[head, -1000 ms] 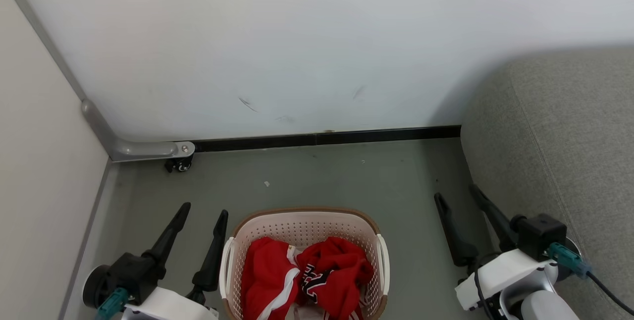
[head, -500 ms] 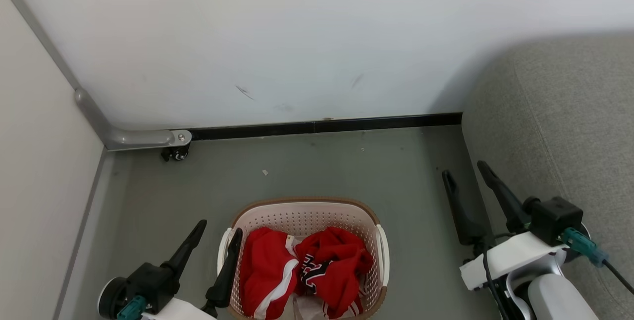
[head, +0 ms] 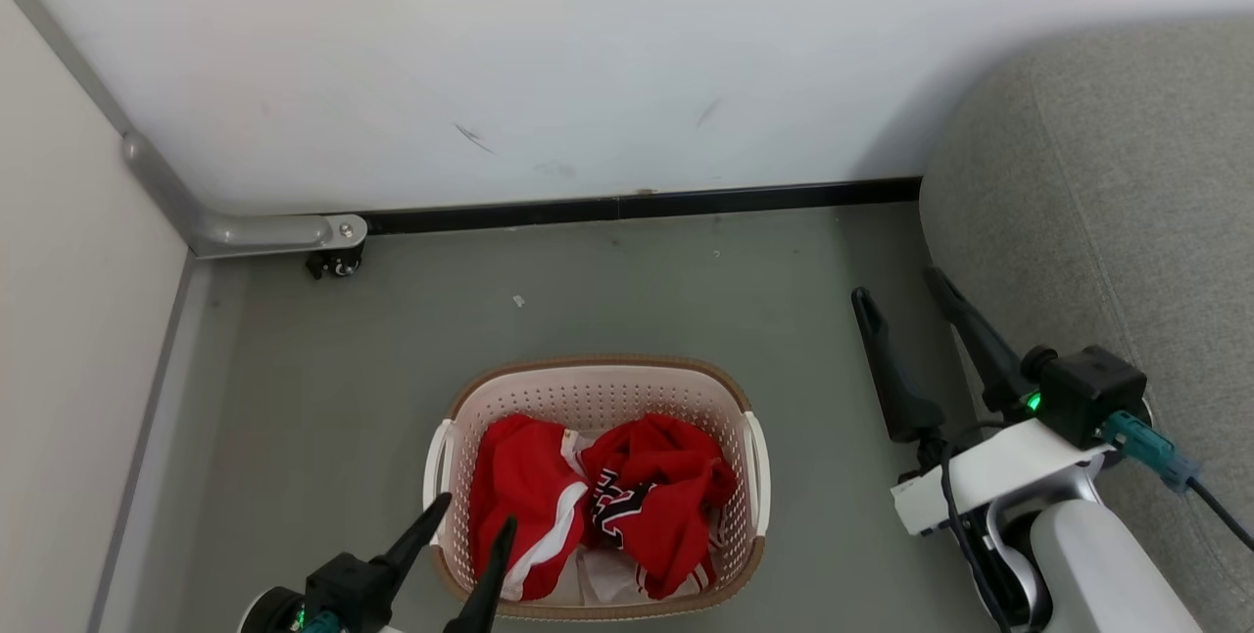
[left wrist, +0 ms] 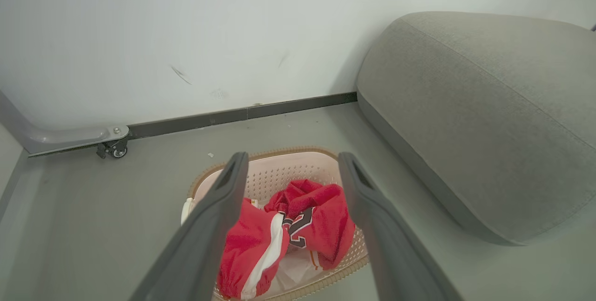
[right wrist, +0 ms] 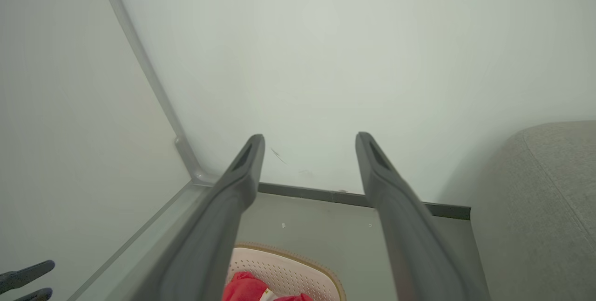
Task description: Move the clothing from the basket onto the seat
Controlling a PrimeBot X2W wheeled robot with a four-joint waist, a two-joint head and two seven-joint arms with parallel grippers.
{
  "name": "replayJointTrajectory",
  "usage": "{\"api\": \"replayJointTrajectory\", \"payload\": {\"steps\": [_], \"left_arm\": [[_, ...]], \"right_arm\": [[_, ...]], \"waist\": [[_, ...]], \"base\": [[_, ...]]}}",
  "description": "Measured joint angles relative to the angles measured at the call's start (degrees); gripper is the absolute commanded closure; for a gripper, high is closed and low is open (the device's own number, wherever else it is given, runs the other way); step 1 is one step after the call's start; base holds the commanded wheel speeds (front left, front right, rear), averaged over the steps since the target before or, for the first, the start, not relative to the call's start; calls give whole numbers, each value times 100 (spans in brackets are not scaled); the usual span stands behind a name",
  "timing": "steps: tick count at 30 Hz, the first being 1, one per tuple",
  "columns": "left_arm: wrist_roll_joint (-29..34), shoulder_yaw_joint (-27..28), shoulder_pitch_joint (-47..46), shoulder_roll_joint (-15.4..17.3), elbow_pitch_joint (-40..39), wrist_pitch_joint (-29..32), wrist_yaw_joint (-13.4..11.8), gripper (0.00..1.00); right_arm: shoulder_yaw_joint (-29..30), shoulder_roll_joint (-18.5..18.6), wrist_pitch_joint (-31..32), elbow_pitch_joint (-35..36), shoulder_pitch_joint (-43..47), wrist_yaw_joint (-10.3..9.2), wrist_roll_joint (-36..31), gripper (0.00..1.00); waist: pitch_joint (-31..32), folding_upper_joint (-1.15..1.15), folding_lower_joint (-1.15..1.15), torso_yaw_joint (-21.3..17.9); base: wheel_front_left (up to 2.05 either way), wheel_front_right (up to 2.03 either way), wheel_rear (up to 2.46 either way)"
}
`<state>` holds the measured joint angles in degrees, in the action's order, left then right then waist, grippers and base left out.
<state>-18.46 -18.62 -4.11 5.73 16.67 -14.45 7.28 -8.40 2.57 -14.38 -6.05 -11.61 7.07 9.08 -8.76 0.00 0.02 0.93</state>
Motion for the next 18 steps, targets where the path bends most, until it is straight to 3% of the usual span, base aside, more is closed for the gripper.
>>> {"api": "replayJointTrajectory", "payload": {"steps": [18], "left_arm": [[-57,-513,-898,-7,891,399,0,0]], "right_arm": [[14,14,-1,235,-778,0,-1,0]], "waist": [[-770,0,0,-89]], "base": [[0,0,0]]}}
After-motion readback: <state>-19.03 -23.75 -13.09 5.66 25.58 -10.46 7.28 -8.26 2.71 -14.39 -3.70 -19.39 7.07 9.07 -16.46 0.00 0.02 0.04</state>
